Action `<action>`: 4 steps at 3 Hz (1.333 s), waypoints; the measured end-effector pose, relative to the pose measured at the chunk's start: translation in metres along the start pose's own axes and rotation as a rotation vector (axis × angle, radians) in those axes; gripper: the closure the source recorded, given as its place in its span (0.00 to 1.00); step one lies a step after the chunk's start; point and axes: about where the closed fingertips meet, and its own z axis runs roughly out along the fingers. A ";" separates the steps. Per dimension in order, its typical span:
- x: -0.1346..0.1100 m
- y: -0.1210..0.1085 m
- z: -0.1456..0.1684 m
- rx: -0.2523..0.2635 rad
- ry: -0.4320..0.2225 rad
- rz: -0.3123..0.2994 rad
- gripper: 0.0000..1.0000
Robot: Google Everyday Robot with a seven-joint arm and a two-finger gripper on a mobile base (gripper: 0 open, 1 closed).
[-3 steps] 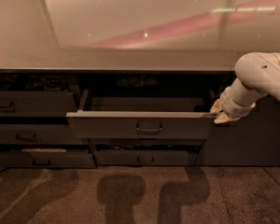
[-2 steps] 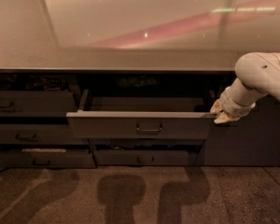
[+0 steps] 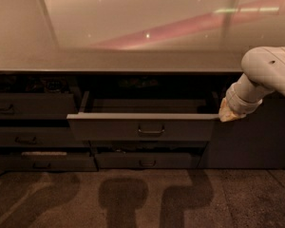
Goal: Open top drawer
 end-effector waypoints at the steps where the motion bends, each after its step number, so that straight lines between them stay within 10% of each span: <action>1: -0.009 -0.015 -0.068 0.096 0.046 0.033 1.00; 3: -0.009 -0.014 -0.066 0.083 -0.031 0.020 1.00; 4: -0.012 -0.016 -0.067 0.096 -0.308 -0.060 1.00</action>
Offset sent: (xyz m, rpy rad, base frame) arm -0.0004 0.0048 0.0452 -0.0115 -0.0631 -0.0369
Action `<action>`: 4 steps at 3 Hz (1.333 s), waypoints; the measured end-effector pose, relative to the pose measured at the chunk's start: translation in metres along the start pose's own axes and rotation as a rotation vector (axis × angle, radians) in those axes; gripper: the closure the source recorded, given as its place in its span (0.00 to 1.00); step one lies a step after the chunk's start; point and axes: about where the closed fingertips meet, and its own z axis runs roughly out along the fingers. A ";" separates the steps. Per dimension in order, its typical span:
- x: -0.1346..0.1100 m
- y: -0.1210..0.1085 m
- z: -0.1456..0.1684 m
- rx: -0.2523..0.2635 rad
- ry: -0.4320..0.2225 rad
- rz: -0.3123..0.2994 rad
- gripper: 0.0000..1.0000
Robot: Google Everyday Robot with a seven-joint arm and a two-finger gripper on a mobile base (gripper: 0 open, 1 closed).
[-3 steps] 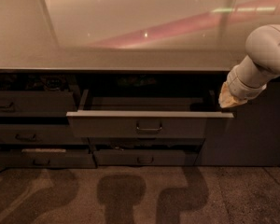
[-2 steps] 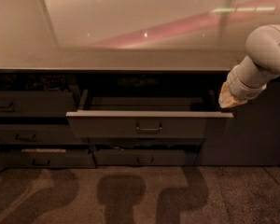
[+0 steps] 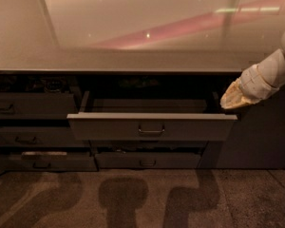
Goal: Open top drawer
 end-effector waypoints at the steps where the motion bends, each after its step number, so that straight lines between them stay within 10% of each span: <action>1: 0.005 -0.008 0.014 -0.006 0.061 0.032 1.00; 4: 0.073 0.002 0.053 -0.107 0.102 0.160 1.00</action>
Offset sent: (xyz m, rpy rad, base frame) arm 0.0243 -0.0015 -0.0241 -0.0811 0.0202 -0.0907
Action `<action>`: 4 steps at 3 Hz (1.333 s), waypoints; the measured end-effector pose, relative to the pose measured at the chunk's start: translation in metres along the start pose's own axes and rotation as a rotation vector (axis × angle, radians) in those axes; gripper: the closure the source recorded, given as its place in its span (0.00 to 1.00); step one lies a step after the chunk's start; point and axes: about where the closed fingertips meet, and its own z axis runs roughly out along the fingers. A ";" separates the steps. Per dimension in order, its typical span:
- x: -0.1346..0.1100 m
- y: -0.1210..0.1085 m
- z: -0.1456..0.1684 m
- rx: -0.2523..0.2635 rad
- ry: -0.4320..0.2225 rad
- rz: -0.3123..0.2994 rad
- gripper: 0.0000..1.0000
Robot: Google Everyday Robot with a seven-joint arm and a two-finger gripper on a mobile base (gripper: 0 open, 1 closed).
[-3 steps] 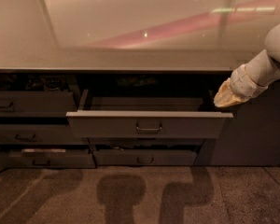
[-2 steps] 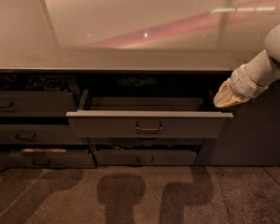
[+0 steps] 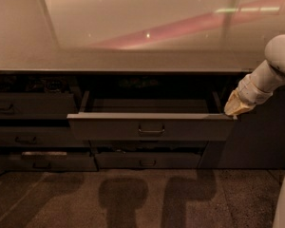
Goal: Open top drawer
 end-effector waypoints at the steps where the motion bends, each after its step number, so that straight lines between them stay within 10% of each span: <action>1: 0.000 0.000 0.001 0.000 0.001 0.003 1.00; 4: -0.063 -0.018 0.017 -0.021 0.177 -0.020 1.00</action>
Offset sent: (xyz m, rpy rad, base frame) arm 0.0091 0.0463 0.0188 -0.1374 -0.0270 -0.0331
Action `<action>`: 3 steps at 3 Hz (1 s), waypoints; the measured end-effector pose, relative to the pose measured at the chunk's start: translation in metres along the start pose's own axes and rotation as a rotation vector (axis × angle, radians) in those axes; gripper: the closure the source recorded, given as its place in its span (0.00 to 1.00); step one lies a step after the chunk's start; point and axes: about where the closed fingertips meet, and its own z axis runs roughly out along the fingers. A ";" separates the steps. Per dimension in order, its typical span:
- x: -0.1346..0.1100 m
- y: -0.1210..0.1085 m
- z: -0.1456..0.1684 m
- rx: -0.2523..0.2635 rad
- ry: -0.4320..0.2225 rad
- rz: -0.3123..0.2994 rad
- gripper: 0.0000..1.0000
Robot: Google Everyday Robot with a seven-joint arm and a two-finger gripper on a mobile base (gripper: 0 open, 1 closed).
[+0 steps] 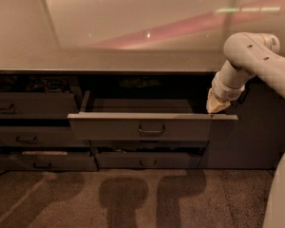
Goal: Open top drawer
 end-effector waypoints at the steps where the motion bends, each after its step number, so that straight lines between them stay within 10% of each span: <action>1: 0.007 0.004 0.007 -0.001 -0.041 -0.010 1.00; 3: 0.016 0.009 0.019 -0.018 -0.083 -0.021 1.00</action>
Offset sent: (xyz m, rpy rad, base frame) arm -0.0071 -0.0361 -0.0598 0.1634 0.0729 0.0952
